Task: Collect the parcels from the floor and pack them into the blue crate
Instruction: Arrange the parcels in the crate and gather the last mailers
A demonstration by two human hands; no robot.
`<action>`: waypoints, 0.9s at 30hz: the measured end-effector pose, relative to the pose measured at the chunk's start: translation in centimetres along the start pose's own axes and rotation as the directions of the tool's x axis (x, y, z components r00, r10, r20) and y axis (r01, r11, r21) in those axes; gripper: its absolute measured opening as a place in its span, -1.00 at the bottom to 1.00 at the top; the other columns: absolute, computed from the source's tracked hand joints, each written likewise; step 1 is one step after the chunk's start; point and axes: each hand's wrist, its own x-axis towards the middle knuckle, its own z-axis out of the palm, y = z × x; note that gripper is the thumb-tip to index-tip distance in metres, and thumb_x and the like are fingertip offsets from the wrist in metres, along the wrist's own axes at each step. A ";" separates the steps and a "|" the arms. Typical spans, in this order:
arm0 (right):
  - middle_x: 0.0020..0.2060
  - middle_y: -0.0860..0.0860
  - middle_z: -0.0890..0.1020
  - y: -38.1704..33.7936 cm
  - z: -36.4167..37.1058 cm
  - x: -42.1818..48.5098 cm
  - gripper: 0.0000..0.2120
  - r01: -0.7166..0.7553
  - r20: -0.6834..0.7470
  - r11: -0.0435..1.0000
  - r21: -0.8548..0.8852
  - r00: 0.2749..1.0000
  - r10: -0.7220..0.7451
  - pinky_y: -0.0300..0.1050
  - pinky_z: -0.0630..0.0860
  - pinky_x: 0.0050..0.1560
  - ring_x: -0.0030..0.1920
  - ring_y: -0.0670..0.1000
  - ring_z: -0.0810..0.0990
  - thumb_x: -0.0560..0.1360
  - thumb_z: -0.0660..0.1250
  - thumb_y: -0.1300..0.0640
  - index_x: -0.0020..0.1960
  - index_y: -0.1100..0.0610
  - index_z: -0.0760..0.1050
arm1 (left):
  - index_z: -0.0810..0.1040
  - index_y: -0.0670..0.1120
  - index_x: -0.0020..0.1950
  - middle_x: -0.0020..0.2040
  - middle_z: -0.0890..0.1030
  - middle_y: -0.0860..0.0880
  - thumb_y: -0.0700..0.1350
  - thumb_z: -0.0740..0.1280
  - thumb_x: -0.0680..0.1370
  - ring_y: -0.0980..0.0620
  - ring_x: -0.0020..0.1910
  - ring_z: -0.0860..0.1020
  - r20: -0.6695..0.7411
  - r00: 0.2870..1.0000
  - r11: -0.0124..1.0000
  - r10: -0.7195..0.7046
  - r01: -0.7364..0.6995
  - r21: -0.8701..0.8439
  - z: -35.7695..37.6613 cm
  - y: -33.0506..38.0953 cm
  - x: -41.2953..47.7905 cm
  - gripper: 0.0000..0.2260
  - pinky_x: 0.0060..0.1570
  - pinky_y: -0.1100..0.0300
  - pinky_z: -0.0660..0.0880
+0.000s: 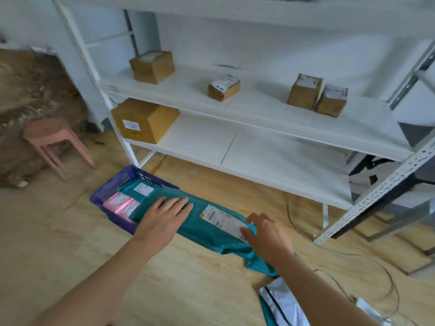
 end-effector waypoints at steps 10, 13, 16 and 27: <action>0.44 0.01 0.32 -12.2 3.5 8.1 -0.16 0.113 0.238 0.986 0.124 0.961 -0.140 0.00 0.37 0.34 0.32 0.08 0.44 0.39 0.39 -0.23 0.52 -0.02 0.09 | 0.59 -0.03 0.23 0.24 0.59 -0.06 -0.15 0.65 -0.05 -0.06 0.18 0.58 0.132 0.979 0.988 -0.153 0.148 0.049 0.8 -11.4 -3.7 -0.17 0.30 -0.06 0.22; 0.38 0.03 0.39 -14.7 4.5 12.5 0.02 0.061 0.345 0.961 0.269 0.926 -0.156 -0.02 0.55 0.06 -0.07 -0.01 0.56 0.25 0.49 -0.24 0.52 -0.08 0.00 | 0.56 -0.06 0.27 0.28 0.55 -0.10 -0.19 0.63 0.01 -0.10 0.21 0.57 0.136 0.974 0.981 -0.180 0.168 0.097 2.8 -15.2 -3.0 -0.19 0.38 -0.04 0.01; -0.14 -0.06 0.56 -18.3 5.3 17.7 -0.14 -0.029 0.471 0.932 0.361 0.868 -0.155 -0.30 0.41 -0.44 -0.41 -0.13 0.45 0.33 0.51 -0.08 0.48 0.03 0.13 | 0.48 -0.05 0.31 0.27 0.56 -0.11 -0.22 0.62 0.01 -0.11 0.20 0.57 0.124 0.971 0.974 -0.205 0.190 0.125 5.2 -19.8 -0.7 -0.13 0.36 -0.12 0.05; -0.34 0.12 0.45 -30.4 7.5 38.5 -0.93 -0.391 0.427 0.582 0.714 0.901 0.082 -0.28 0.38 -0.49 -0.51 -0.03 0.33 0.51 0.29 0.37 -0.01 0.29 0.49 | -0.16 0.04 0.55 0.57 -0.13 -0.09 -0.21 0.26 0.54 -0.07 0.55 -0.05 0.280 0.794 0.834 -0.540 0.548 0.056 11.8 -39.5 11.5 -0.25 0.43 -0.15 0.07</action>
